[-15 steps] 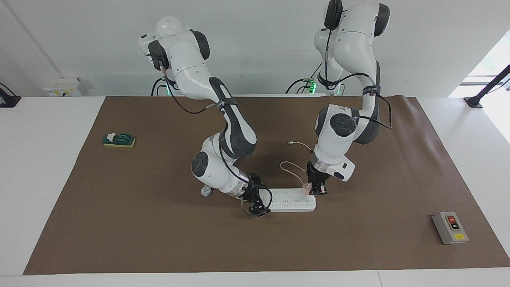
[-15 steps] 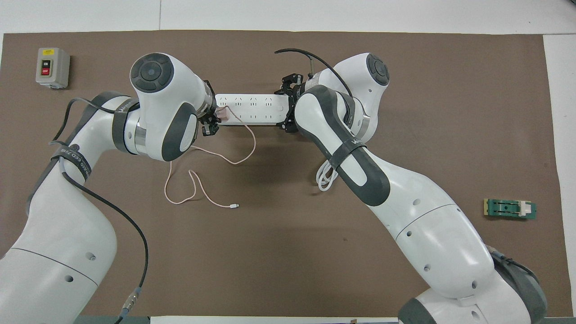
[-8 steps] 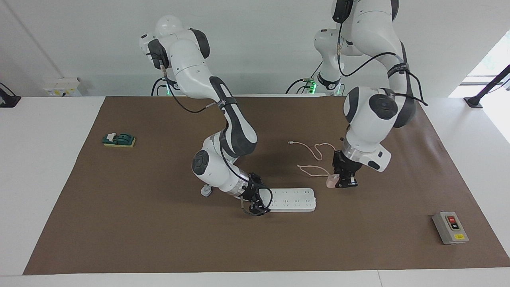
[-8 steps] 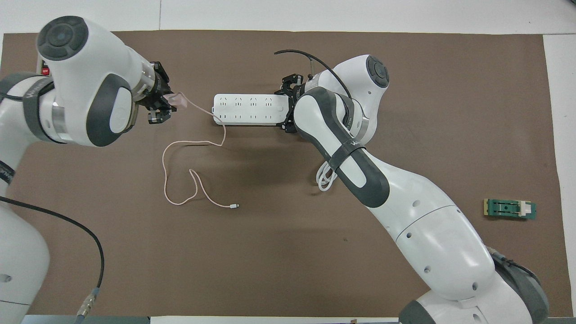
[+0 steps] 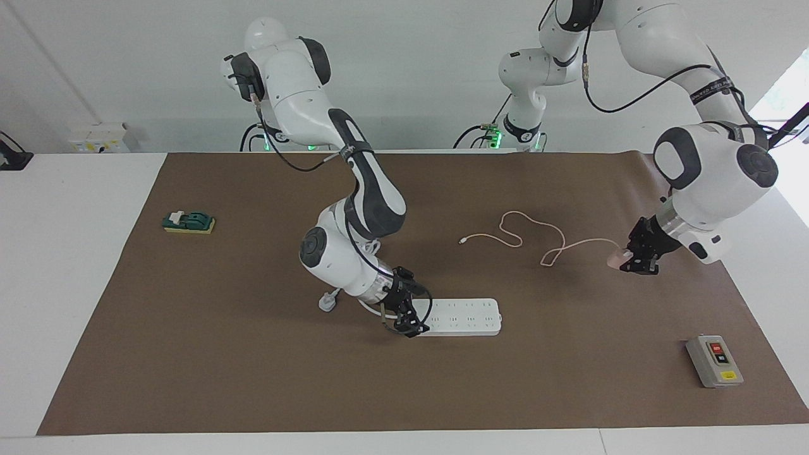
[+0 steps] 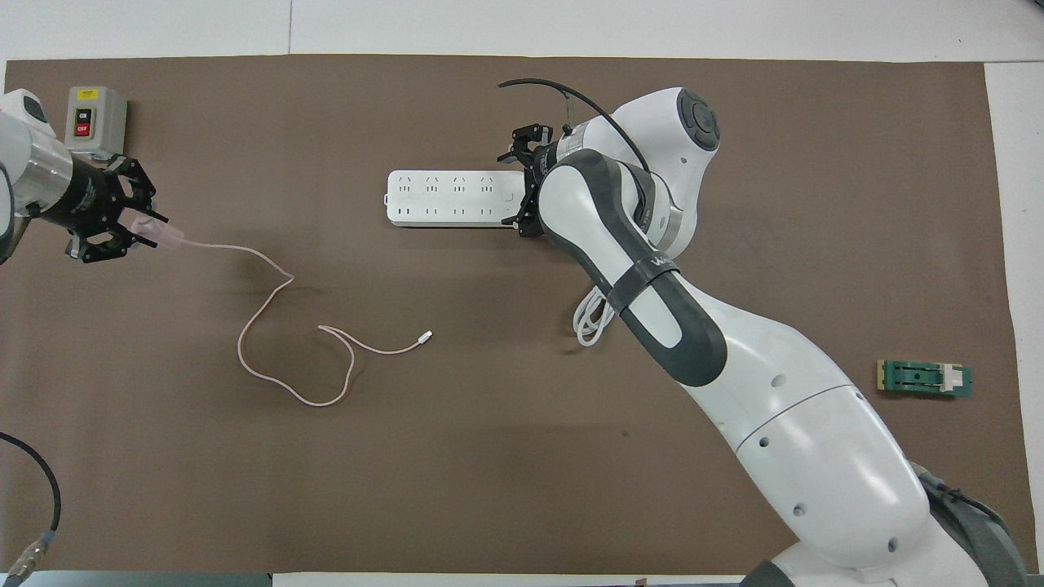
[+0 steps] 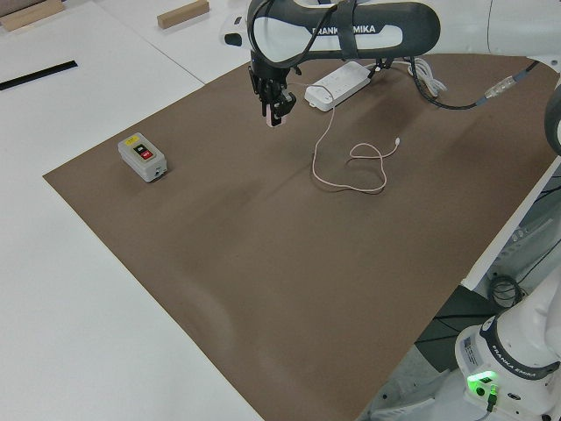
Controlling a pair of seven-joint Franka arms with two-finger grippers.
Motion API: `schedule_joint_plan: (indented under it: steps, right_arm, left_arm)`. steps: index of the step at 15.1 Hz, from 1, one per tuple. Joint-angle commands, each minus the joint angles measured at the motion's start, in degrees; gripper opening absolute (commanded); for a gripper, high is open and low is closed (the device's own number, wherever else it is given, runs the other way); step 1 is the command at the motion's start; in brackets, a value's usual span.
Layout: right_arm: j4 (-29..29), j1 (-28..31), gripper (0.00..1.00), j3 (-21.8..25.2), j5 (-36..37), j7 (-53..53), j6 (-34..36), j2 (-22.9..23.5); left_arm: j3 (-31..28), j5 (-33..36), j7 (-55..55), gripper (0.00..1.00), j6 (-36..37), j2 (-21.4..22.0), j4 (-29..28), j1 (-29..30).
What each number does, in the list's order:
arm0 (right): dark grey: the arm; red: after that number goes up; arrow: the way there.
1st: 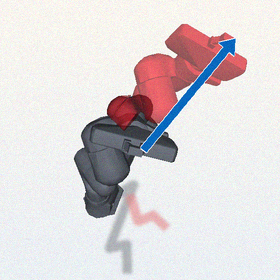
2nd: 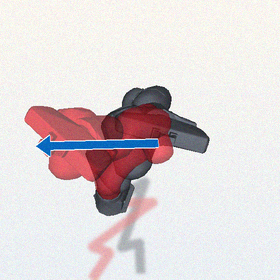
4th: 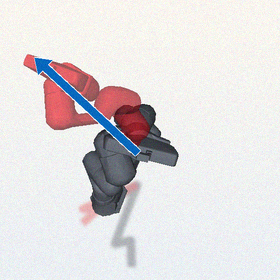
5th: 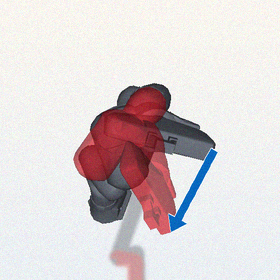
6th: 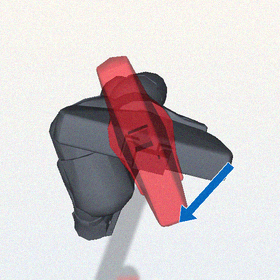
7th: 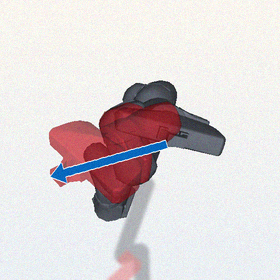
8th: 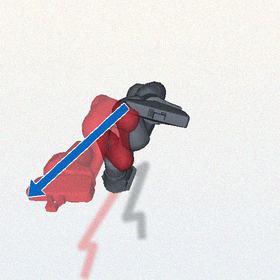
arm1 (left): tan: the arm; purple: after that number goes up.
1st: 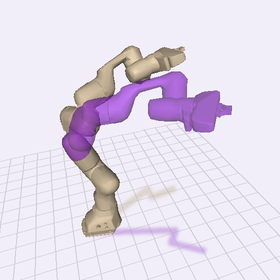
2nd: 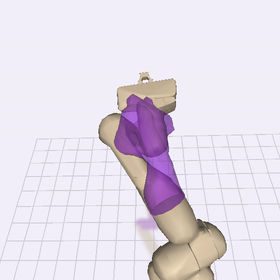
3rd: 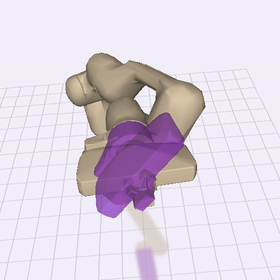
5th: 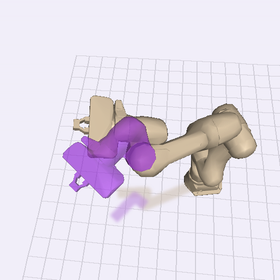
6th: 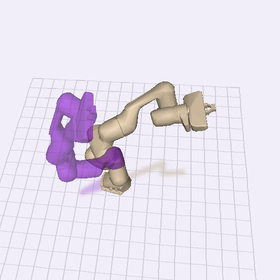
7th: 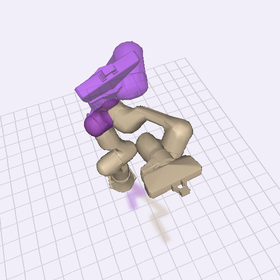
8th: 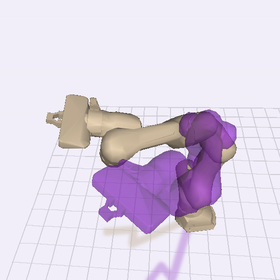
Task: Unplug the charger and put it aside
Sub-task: 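Set the charger on the mat with the left gripper while the right gripper withdraws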
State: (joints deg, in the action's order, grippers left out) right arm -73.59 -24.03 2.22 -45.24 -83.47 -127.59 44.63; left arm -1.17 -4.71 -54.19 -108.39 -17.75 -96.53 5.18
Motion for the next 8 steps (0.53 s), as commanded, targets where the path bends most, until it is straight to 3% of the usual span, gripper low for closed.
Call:
schedule_joint_plan:
  steps: [1,3,4,5,8]
  right_arm:
    - [-7.1,2.9,1.00,0.0,-0.2,2.0,2.3,-7.4]
    - [-7.5,4.3,1.00,0.3,2.7,3.2,6.6,-9.8]
    - [-7.5,5.3,1.00,0.8,4.9,4.2,9.4,-11.1]
    - [-7.5,6.4,1.00,0.8,6.7,6.0,11.7,-12.6]
    - [-8.4,9.1,1.00,1.2,15.2,18.1,19.8,-18.2]
  left_arm:
    - [0.6,-0.7,10.0,0.00,-4.0,5.1,-9.4,1.3]
    - [0.6,-0.6,10.3,0.00,-4.9,5.7,-10.9,0.9]
    - [0.6,-0.6,10.3,0.38,-4.6,5.8,-10.9,0.9]
    - [0.6,-0.6,10.2,0.99,-4.3,5.9,-10.9,0.9]
    - [0.6,-0.2,10.3,1.00,-3.8,5.9,-9.5,0.7]
